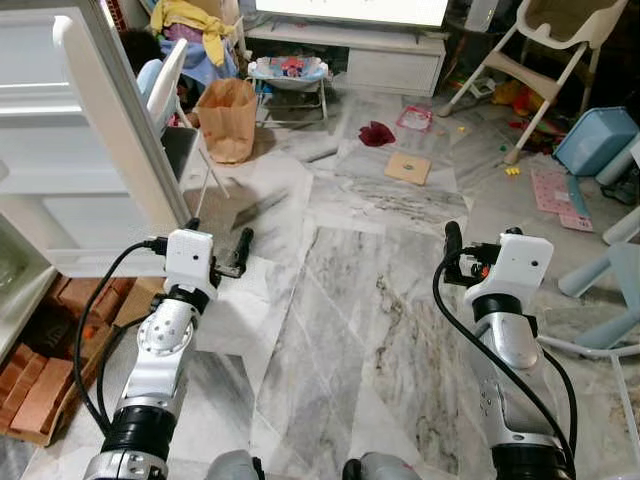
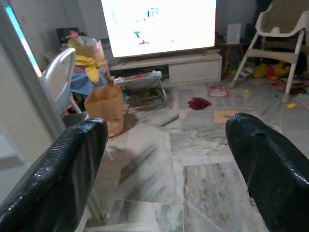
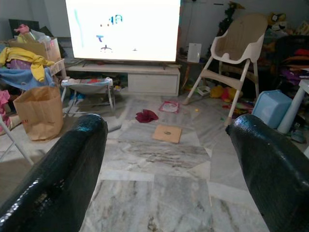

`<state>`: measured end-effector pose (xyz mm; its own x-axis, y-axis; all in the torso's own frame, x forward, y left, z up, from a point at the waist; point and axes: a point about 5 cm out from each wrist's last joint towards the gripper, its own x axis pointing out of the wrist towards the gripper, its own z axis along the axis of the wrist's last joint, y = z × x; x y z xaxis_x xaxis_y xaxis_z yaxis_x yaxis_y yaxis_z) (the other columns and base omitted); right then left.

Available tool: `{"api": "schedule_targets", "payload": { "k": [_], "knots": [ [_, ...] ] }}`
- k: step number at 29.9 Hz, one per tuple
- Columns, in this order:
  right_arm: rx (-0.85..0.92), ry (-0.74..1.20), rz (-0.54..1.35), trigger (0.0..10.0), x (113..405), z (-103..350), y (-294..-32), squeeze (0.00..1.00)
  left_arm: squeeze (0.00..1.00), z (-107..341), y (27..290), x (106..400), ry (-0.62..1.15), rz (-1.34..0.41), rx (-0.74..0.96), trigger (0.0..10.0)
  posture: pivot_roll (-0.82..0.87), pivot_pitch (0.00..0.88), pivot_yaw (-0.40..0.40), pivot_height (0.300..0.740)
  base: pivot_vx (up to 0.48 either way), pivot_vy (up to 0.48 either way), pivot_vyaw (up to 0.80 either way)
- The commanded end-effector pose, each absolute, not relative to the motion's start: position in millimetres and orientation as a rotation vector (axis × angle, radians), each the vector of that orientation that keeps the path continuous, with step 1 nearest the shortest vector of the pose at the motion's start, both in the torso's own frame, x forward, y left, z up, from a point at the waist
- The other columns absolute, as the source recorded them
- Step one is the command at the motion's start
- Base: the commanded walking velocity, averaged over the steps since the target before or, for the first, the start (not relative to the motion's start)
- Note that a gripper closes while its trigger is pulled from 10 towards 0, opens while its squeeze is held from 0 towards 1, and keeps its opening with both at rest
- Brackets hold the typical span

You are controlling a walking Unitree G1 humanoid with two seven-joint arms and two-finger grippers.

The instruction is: Restocking fridge

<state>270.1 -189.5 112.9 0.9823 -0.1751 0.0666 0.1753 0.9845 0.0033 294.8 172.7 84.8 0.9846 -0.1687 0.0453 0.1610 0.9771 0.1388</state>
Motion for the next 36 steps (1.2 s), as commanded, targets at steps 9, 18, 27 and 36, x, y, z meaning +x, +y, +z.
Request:
{"api": "schedule_targets", "payload": {
  "k": [9, 18, 27, 36],
  "knots": [
    [-0.013, -0.062, -0.152, 10.0, 271.7, 112.3, -187.9, 0.00, 0.00, 90.1, 182.7, 292.3, -0.073, -0.126, 0.152, 10.0, -0.04, 0.000, -0.007, 0.740, 0.451, 0.000, 0.00],
    [-0.006, -0.060, -0.155, 10.0, 272.3, 111.8, -188.4, 0.00, 0.00, 91.3, 178.9, 294.9, -0.072, -0.135, 0.152, 10.0, -0.04, 0.000, -0.001, 0.740, 0.480, 0.000, 0.00],
    [-0.004, -0.055, -0.153, 10.0, 273.4, 111.4, -187.7, 0.00, 0.00, 91.5, 173.7, 296.0, -0.073, -0.154, 0.157, 10.0, -0.04, 0.000, -0.004, 0.740, 0.480, 0.000, -0.80],
    [-0.002, -0.050, -0.149, 10.0, 274.4, 110.5, -184.7, 0.00, 0.00, 87.5, 172.4, 294.7, -0.059, -0.152, 0.136, 10.0, -0.05, 0.000, -0.011, 0.740, 0.480, 0.000, -0.80]
  ]
}}
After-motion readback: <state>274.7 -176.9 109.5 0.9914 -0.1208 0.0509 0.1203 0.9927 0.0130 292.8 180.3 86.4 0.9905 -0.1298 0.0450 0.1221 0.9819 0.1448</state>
